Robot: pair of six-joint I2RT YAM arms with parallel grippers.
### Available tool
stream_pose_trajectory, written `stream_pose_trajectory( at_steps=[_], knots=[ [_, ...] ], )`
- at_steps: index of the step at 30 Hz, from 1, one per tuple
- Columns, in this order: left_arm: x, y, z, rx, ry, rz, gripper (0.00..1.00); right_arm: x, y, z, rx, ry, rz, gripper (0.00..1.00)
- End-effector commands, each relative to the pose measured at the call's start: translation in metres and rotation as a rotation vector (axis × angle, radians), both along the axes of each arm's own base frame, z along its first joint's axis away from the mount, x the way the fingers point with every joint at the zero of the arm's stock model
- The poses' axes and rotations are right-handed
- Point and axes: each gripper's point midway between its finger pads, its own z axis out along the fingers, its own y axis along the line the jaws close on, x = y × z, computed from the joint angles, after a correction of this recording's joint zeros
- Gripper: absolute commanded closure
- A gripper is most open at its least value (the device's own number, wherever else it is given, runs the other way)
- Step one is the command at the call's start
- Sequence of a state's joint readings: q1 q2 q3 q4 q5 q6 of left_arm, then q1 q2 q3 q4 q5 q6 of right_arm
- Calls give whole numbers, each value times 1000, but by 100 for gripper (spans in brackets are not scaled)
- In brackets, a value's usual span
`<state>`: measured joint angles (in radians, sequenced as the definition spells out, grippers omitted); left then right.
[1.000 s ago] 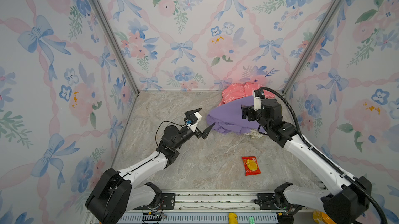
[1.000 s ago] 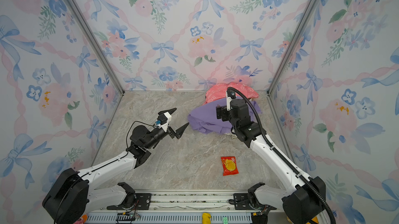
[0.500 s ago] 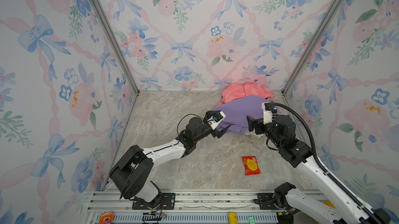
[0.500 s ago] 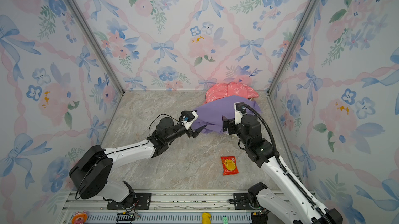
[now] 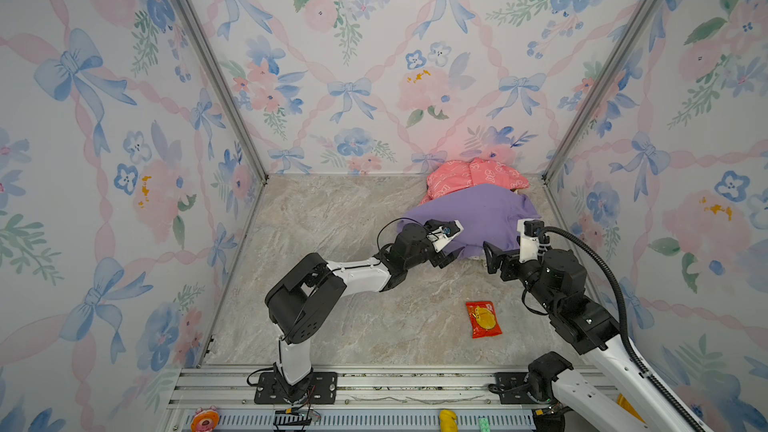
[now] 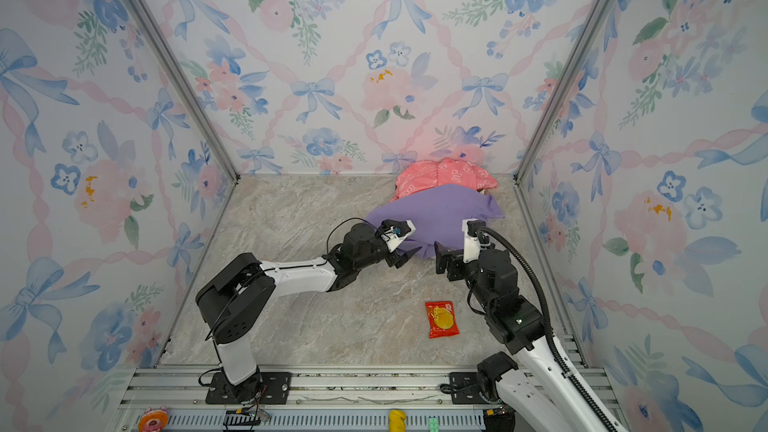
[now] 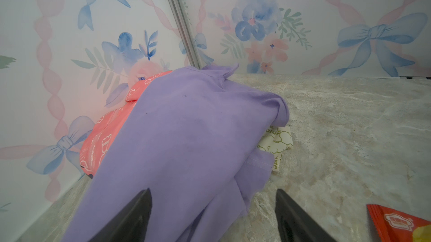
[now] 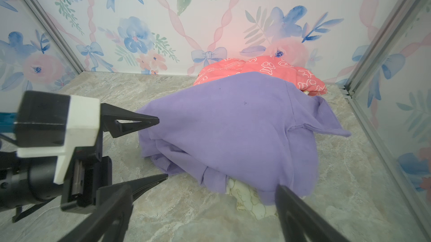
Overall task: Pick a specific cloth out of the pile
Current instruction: 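Grasp the purple cloth edge with the left gripper while the right gripper withdraws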
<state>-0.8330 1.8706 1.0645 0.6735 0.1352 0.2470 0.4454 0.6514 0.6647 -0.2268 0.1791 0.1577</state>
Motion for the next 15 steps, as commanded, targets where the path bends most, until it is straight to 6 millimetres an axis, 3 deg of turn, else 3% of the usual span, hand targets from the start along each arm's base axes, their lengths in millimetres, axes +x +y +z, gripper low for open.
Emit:
stream_pose_trajectory(
  at_steps=[1, 15],
  knots=[
    [10, -10, -8, -16, 51, 27, 19, -3, -6, -11, 2, 31, -24, 3],
    [34, -35, -42, -39, 176, 65, 26, 1, -6, -16, -1, 44, -34, 3]
  ],
)
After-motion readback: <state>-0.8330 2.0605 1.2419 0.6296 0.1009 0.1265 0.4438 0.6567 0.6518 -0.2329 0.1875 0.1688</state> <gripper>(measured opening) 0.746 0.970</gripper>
